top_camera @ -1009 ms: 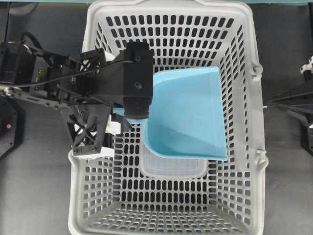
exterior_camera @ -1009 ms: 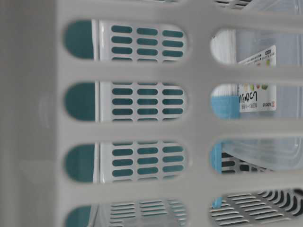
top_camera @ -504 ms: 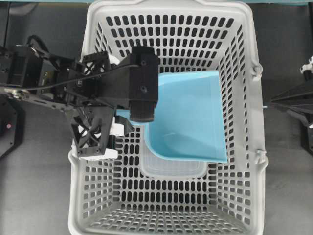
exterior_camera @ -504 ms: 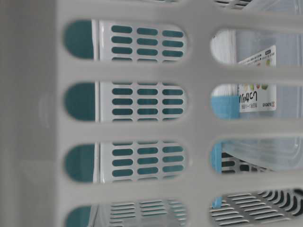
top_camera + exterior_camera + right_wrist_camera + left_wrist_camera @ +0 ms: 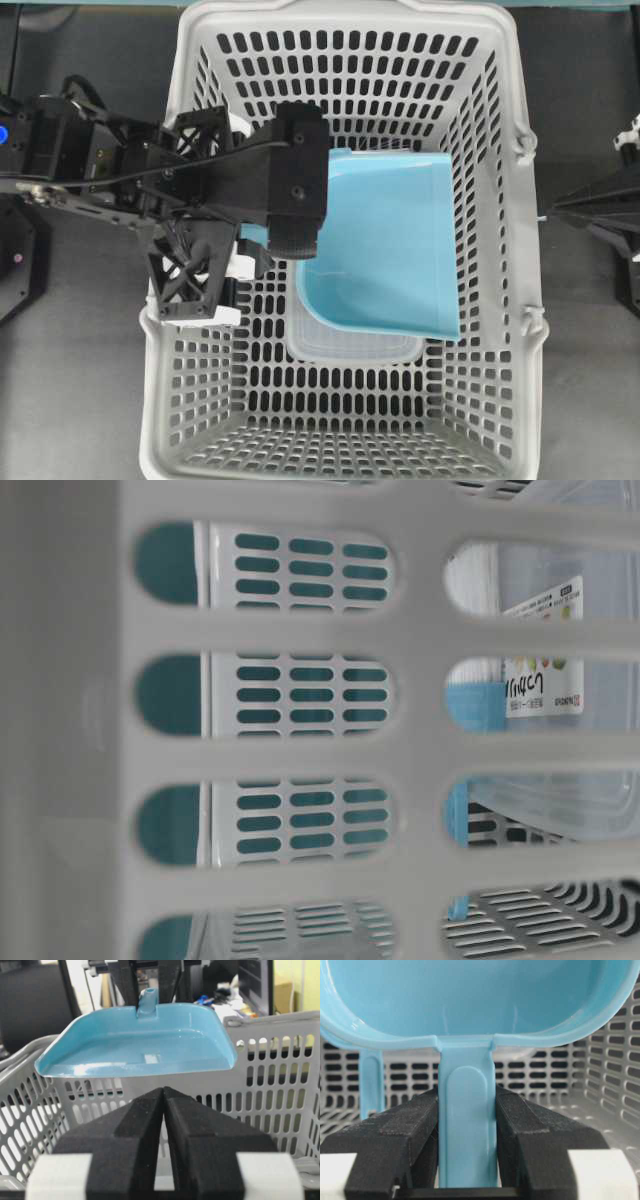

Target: Pick up the dustpan from the shopping basket with the left arm.

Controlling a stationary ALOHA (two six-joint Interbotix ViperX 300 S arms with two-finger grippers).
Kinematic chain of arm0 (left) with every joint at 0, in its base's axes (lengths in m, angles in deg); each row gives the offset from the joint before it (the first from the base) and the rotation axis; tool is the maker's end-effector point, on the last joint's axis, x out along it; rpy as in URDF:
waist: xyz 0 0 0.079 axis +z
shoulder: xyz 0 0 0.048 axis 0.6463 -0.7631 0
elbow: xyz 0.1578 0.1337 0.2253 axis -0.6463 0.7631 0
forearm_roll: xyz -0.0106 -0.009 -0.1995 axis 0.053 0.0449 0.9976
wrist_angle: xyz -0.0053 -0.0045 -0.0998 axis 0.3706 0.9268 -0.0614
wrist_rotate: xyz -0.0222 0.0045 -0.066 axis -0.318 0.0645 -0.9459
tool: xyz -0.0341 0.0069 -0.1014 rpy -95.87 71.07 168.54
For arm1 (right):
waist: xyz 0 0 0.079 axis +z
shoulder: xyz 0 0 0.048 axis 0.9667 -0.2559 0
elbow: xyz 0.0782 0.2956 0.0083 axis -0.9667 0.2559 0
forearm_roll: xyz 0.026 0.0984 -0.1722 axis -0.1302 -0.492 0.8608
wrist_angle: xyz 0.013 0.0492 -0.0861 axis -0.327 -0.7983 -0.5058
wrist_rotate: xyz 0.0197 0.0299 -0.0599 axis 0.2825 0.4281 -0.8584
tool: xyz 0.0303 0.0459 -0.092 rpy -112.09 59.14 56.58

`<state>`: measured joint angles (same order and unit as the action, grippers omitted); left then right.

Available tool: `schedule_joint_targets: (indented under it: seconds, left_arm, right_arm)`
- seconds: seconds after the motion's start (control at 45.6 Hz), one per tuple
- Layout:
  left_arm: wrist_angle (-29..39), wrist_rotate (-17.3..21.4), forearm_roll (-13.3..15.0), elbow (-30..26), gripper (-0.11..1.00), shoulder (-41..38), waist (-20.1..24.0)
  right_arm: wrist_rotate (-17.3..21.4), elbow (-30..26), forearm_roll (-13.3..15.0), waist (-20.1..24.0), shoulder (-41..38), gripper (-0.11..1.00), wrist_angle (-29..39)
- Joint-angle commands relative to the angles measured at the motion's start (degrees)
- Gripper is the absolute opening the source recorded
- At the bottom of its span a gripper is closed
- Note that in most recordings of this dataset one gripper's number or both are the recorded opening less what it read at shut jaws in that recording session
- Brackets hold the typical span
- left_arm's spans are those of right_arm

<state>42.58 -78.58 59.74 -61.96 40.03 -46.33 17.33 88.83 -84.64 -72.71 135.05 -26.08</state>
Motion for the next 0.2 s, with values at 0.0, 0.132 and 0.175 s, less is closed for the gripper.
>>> schedule_joint_targets:
  seconds: [0.0, 0.132, 0.175]
  left_arm:
    - [-0.53, 0.00, -0.18, -0.79, 0.28, 0.53, -0.09]
    - [-0.88, -0.88, -0.18, -0.53, 0.28, 0.35, -0.18]
    - [-1.14, -0.88, -0.18, -0.53, 0.28, 0.44, -0.26]
  right_arm:
    - [0.00, -0.26, -0.18, 0.09, -0.35, 0.00, -0.44]
    - [0.09, 0.35, -0.18, 0.09, -0.35, 0.00, -0.09]
    - [0.09, 0.53, -0.18, 0.09, -0.35, 0.00, 0.09]
